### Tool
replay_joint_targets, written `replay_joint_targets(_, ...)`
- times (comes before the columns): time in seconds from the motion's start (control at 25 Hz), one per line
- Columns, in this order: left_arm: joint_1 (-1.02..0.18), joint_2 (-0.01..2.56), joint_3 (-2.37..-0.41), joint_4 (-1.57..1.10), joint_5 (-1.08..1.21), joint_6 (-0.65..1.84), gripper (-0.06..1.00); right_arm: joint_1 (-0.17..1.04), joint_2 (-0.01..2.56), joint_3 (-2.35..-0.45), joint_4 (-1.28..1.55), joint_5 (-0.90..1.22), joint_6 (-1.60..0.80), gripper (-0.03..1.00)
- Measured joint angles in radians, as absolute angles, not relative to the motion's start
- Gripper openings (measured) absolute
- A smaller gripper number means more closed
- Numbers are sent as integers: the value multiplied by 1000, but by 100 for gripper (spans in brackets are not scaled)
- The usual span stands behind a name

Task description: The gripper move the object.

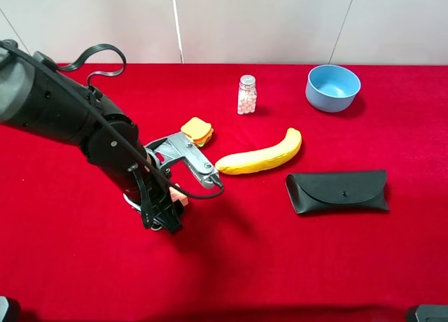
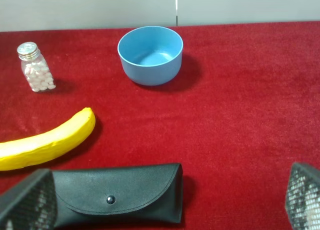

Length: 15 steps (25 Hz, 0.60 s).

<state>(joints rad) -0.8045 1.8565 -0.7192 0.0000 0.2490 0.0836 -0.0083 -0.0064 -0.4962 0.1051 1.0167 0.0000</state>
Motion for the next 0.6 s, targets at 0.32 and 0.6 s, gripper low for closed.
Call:
replay_joint_targets(0.32,-805,1745,-716,0,323,84,81,-8,-6,-496,105,1017,0,69)
replay_joint_targets(0.6,-805,1610,-715,0,414,82,81,-8,-6,-496,105,1017,0,69)
